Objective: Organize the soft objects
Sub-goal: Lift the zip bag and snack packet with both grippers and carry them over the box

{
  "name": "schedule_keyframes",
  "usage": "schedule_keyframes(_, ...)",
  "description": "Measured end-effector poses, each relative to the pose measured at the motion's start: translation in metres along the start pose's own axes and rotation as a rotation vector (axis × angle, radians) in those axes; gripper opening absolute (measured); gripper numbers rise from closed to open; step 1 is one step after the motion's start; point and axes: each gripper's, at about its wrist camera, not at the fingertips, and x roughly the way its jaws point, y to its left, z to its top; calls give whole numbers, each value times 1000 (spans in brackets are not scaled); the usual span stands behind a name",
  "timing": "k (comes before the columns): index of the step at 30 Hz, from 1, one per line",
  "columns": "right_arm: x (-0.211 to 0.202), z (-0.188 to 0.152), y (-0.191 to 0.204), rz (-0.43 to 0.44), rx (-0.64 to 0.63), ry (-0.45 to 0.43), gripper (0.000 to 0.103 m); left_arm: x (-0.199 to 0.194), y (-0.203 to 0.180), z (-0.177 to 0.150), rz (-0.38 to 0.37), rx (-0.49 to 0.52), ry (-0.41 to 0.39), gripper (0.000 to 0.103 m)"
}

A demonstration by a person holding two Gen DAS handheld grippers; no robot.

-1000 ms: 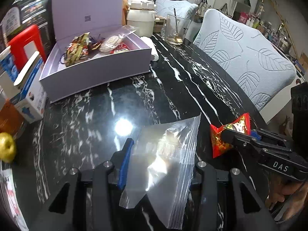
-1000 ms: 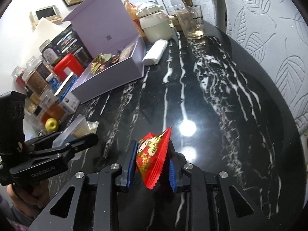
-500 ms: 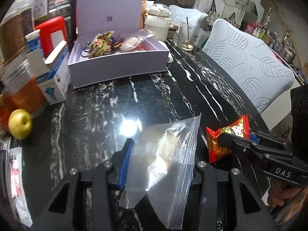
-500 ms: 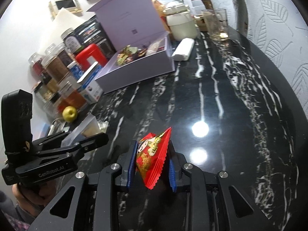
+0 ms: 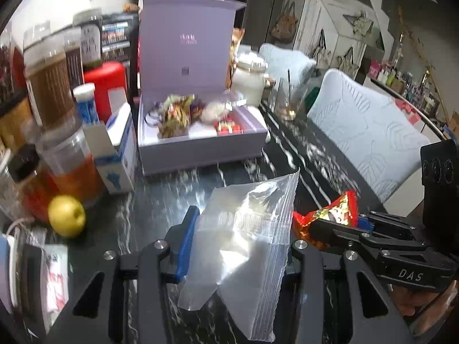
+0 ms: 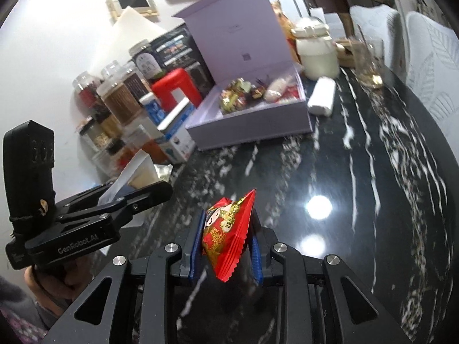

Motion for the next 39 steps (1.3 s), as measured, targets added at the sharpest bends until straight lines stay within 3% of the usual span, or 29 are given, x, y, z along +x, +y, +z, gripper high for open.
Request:
schedule_keyframes(22,-20,97,43,-3,-203,-160,28,-19,15,92,13,50,-230,44)
schedule_keyframes(39,16,184,30,9,-275,-205,28,29,39,174,21,23,-301,44)
